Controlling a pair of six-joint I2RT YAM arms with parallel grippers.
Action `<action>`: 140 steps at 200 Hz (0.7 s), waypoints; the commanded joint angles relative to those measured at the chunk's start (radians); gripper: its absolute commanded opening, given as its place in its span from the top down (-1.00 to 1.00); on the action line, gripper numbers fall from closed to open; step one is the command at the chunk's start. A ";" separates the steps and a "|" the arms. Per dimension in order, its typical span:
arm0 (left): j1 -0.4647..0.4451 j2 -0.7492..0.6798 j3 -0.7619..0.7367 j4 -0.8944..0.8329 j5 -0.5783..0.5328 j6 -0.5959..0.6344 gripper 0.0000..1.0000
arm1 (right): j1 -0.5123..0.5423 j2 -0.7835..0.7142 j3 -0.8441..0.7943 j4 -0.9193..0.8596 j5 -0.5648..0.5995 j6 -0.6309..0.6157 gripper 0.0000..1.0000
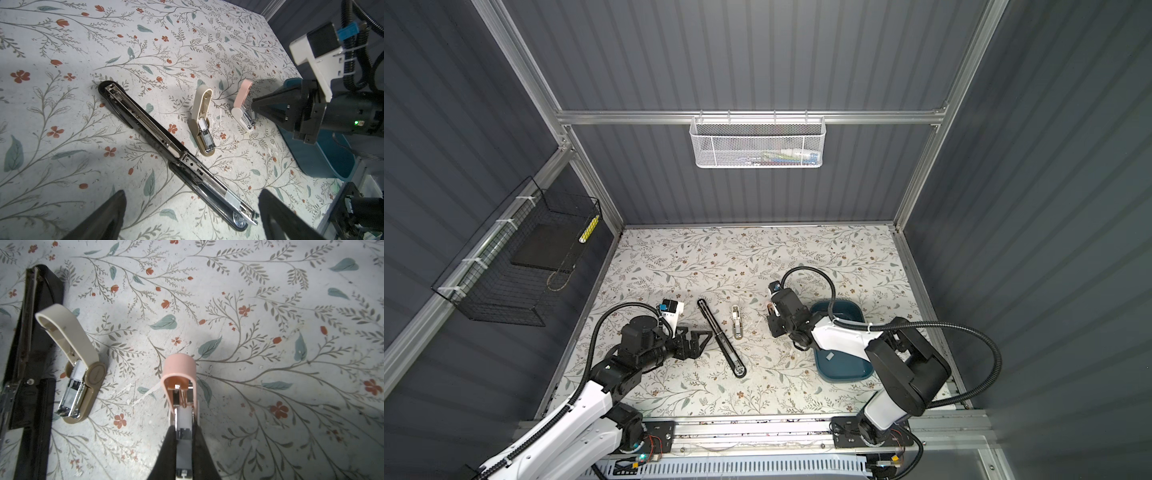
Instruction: Load the staples into the stapler
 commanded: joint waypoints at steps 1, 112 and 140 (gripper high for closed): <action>0.004 -0.002 -0.006 0.012 0.015 0.021 -0.99 | 0.007 0.023 0.000 0.005 -0.002 -0.015 0.85; 0.002 -0.002 -0.006 0.012 0.020 0.021 -0.99 | 0.016 0.007 0.003 -0.008 0.037 -0.010 0.86; 0.003 -0.002 -0.006 0.014 0.021 0.019 -0.99 | 0.018 -0.004 0.001 -0.007 0.039 -0.010 0.85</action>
